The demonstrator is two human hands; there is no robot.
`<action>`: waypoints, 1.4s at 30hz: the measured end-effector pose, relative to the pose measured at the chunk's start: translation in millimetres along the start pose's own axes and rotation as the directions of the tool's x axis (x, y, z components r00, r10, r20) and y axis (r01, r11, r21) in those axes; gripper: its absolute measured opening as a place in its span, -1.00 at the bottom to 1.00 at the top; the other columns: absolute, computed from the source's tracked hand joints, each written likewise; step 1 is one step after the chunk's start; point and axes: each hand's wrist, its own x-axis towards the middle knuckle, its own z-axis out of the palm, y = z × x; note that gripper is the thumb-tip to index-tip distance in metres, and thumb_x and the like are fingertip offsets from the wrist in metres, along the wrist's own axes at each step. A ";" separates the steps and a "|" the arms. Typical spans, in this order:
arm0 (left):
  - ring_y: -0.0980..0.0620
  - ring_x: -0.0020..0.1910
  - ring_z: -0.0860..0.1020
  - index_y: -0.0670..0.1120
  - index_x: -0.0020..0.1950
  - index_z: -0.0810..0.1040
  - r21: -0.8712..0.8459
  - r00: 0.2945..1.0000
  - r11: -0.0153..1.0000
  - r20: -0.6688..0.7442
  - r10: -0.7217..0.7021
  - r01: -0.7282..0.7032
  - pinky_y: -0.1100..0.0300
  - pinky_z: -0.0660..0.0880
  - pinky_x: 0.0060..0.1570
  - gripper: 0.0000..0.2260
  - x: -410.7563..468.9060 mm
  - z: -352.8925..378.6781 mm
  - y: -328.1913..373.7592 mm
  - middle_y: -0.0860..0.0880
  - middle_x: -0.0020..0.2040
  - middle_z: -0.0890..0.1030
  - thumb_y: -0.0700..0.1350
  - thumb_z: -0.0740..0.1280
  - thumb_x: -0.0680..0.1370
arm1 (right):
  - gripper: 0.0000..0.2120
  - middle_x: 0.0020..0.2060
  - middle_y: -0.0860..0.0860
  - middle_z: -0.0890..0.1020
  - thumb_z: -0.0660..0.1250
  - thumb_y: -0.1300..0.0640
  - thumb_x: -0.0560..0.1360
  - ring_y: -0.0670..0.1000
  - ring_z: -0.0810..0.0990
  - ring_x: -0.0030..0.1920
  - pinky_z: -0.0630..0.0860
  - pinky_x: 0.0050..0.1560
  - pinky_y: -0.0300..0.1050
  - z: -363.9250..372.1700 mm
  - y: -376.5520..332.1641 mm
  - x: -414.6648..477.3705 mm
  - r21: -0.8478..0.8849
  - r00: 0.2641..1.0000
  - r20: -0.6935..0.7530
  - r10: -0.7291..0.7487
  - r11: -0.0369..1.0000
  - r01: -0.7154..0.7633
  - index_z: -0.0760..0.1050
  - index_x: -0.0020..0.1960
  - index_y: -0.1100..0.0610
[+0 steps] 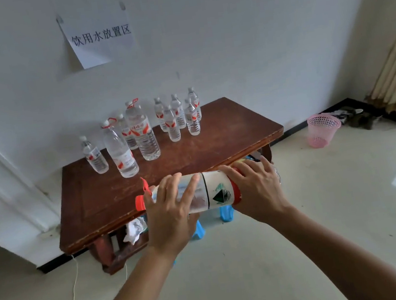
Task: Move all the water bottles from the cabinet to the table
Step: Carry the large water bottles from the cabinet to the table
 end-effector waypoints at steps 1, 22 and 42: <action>-0.19 0.35 0.47 0.06 0.50 0.43 -0.004 1.000 1.000 0.011 0.011 -0.011 -0.25 0.33 0.23 -0.25 13.0 8.9 -7.3 -0.14 0.36 0.50 0.03 0.54 0.32 | -0.23 0.20 0.00 0.64 0.62 -0.17 0.26 0.13 0.60 0.23 0.40 0.31 0.46 6.2 6.2 11.8 -0.001 1.000 0.000 0.015 1.000 -0.015 0.43 0.39 -0.06; -0.17 0.25 0.51 -0.01 0.39 0.49 0.083 0.986 0.996 0.159 -0.045 0.032 -0.18 0.38 0.12 -0.29 298.5 250.2 -137.1 -0.09 0.27 0.55 -0.06 0.59 0.26 | -0.28 0.16 -0.11 0.63 0.41 -0.36 0.29 0.06 0.63 0.14 0.45 0.21 0.18 239.4 168.9 325.3 0.210 0.988 0.155 -0.006 0.977 -0.027 0.46 0.37 -0.08; -0.16 0.62 0.07 -0.15 0.57 0.27 -0.367 0.904 0.832 0.072 -0.421 0.417 -0.13 0.08 0.54 -0.08 311.7 356.6 -248.7 -0.24 0.60 0.16 0.42 0.39 0.42 | -0.25 0.17 -0.10 0.68 0.42 -0.36 0.23 0.06 0.67 0.15 0.53 0.23 0.19 365.6 158.0 381.4 0.260 0.935 0.327 0.136 0.938 -0.228 0.55 0.34 -0.04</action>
